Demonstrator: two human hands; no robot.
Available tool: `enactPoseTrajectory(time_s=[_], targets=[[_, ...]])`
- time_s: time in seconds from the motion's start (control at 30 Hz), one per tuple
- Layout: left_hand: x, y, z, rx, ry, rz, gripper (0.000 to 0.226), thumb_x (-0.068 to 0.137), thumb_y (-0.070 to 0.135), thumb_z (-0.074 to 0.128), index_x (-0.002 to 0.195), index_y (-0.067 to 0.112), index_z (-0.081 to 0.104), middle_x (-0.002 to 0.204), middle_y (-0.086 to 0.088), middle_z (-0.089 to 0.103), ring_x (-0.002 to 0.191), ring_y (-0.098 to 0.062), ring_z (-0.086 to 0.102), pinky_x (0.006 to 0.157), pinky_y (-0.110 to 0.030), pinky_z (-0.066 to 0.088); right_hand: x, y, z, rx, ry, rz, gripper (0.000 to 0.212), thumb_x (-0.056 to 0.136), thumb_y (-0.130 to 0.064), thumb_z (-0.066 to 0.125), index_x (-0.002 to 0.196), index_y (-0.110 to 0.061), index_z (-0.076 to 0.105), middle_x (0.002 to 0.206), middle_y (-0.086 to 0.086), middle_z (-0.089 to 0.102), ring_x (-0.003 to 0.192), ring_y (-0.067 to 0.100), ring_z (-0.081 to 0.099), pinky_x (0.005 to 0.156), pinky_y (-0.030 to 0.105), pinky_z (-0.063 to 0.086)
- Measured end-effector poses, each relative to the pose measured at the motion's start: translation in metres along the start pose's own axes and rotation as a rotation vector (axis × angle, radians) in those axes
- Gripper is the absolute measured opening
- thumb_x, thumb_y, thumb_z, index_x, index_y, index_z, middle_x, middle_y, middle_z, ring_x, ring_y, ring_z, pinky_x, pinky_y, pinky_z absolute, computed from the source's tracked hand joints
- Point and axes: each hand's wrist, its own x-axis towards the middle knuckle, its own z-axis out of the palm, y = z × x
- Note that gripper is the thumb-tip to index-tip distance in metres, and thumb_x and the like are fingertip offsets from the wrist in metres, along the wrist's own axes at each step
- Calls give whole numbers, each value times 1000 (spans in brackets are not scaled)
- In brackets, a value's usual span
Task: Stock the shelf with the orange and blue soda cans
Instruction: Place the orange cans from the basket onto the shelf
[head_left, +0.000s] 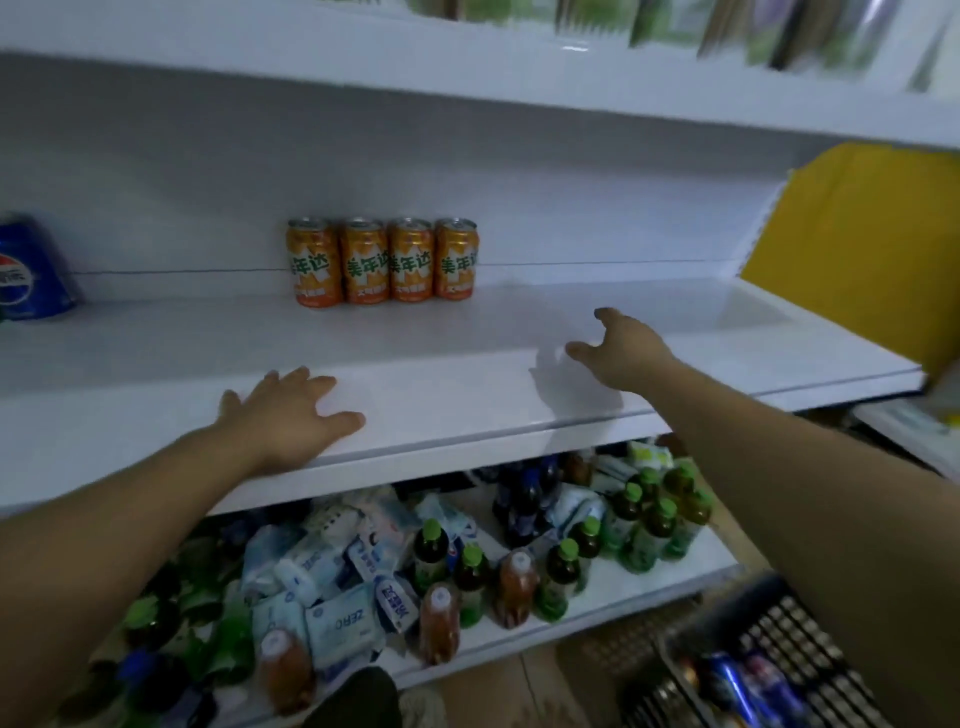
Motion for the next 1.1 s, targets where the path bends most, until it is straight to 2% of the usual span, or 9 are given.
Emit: enactPoseTrajectory(time_s=[0.1,0.23,0.37,0.43,0.5,0.67,0.8,0.97,1.1], targets=[[0,53,0,-20,-5,181,106,67,87,37,151,23,26,159,0,21,145,-22,22,116,-48,21,-61,59,-29,-36,20,123,76,94,-52,51,152,-13,21,145,16,42,118,35,52,85,37,43],[-42,176,35,-54,-21,574,74,85,61,55,146,21,37,154,-2,34,139,-23,34,113,-42,31,-148,125,-52,-26,59,309,74,94,-51,53,152,-15,24,144,15,44,108,32,56,69,33,44],[-101,284,110,-23,-205,881,71,88,57,56,147,23,35,155,0,31,139,-22,33,111,-41,33,-235,195,-52,-18,80,492,70,91,-49,58,148,-16,33,149,9,42,129,29,46,97,36,41],[-125,319,155,22,-331,966,71,89,56,55,148,22,34,155,1,30,140,-22,32,111,-39,33,-272,229,-44,-11,48,612,71,92,-51,55,150,-18,31,151,6,40,132,27,43,102,36,38],[-139,344,200,76,-413,1037,64,88,55,56,141,23,43,145,-2,42,133,-24,40,105,-38,39,-301,262,-31,-20,16,722,70,93,-51,54,150,-19,30,150,7,40,131,27,45,102,36,38],[-141,387,300,200,-593,1058,61,83,55,58,137,28,47,145,0,44,130,-23,42,106,-42,37,-336,343,20,42,-111,876,57,94,-47,55,140,-17,41,133,9,55,108,24,55,83,31,45],[-113,420,361,214,-678,1028,64,85,53,58,141,27,42,146,1,43,130,-21,43,105,-42,38,-331,405,86,134,-223,959,55,93,-43,57,139,-15,42,134,9,54,115,24,54,95,36,46],[-48,448,433,137,-798,828,56,80,47,67,132,30,52,129,3,58,112,-17,55,98,-39,45,-293,463,175,303,-342,991,41,95,-40,54,129,-18,46,122,8,58,102,19,56,91,35,49],[-2,460,486,79,-895,724,48,87,32,67,133,27,52,128,3,59,103,-11,54,93,-29,42,-253,494,249,438,-411,999,58,97,-44,50,143,-13,35,135,12,50,116,25,53,87,33,44]])
